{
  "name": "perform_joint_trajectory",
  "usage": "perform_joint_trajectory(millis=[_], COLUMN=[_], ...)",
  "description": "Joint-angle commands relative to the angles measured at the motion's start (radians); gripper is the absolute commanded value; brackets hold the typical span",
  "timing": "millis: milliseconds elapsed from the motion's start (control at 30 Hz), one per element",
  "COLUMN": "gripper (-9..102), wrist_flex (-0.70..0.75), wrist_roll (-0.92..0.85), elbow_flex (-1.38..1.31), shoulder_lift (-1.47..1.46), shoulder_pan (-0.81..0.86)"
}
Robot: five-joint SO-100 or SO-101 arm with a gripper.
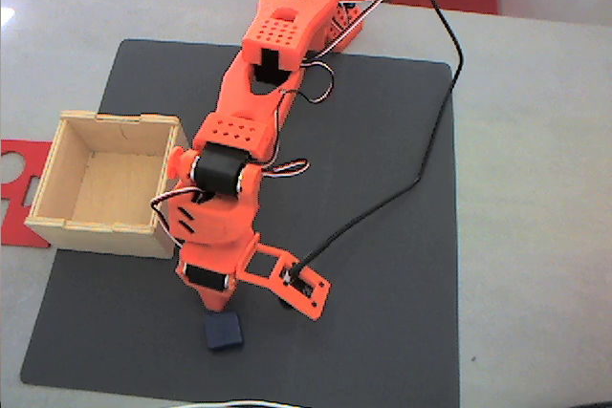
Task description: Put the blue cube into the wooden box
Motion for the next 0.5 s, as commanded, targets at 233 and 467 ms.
perform_joint_trajectory(millis=[233, 467], gripper=[23, 33], wrist_flex=[0.295, 0.149], wrist_roll=[-0.003, 0.040], elbow_flex=[-0.163, -0.163], shoulder_lift=[0.101, 0.107], shoulder_pan=[-0.029, -0.031])
